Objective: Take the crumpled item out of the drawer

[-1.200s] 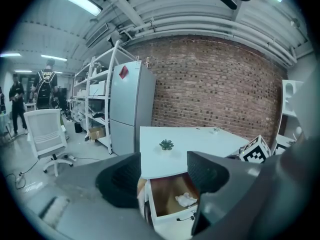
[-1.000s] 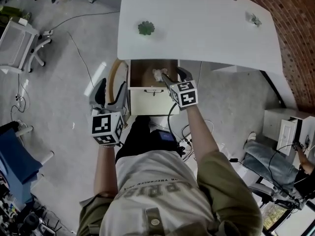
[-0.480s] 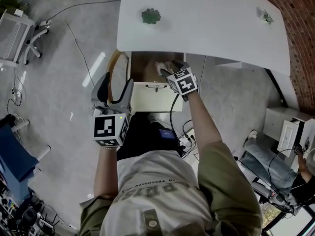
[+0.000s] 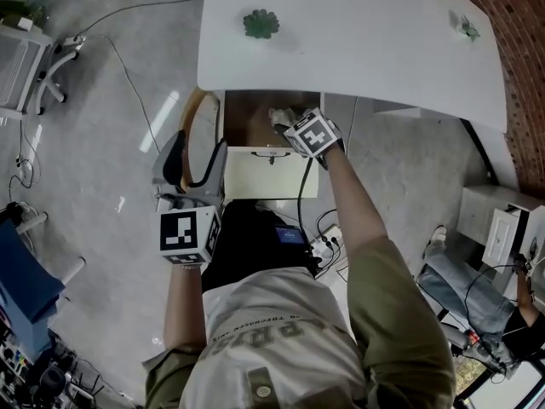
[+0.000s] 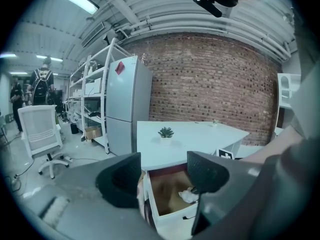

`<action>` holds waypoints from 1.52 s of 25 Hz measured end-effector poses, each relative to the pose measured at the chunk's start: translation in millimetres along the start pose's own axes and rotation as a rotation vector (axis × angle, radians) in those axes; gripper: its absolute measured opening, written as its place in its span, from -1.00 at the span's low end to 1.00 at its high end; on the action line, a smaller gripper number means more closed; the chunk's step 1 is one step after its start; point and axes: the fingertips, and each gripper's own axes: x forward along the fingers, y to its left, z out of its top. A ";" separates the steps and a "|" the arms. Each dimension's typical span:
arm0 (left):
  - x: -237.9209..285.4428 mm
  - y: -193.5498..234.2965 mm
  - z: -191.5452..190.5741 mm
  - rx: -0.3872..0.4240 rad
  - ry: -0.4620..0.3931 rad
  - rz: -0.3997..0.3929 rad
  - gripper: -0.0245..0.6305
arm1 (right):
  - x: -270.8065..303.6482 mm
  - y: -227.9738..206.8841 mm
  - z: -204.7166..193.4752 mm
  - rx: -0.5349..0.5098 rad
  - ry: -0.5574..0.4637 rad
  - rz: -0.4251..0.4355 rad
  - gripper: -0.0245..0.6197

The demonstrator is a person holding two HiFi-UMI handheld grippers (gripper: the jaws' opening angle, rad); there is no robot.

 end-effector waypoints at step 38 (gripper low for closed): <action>15.1 9.8 -46.5 -0.039 0.054 0.034 0.00 | 87.0 -22.4 -46.0 -0.174 0.405 0.047 -0.33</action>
